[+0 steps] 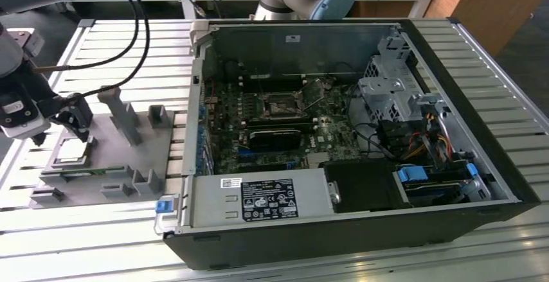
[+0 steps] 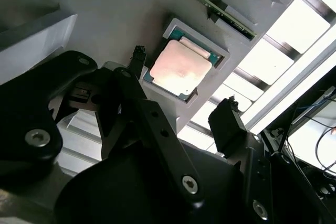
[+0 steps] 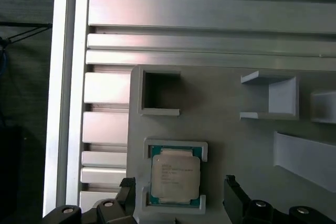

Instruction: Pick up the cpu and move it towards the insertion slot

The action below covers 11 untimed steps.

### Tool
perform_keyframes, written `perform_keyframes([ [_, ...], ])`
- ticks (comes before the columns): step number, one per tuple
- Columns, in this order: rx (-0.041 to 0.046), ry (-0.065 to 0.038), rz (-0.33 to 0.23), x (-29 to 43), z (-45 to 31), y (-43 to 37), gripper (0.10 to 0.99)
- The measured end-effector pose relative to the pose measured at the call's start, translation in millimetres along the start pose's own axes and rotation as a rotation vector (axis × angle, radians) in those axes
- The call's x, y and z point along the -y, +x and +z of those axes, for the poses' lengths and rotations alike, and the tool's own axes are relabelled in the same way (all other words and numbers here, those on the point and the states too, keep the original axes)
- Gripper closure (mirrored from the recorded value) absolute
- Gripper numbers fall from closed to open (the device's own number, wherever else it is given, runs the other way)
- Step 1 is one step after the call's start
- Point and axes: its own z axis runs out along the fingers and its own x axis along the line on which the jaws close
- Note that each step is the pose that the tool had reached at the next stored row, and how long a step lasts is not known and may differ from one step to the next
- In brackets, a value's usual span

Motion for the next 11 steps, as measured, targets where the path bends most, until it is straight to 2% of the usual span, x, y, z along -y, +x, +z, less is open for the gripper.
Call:
perform_keyframes([
  [11,0.0027,0.0,-0.002,1.7,16.5,-0.1,0.325],
])
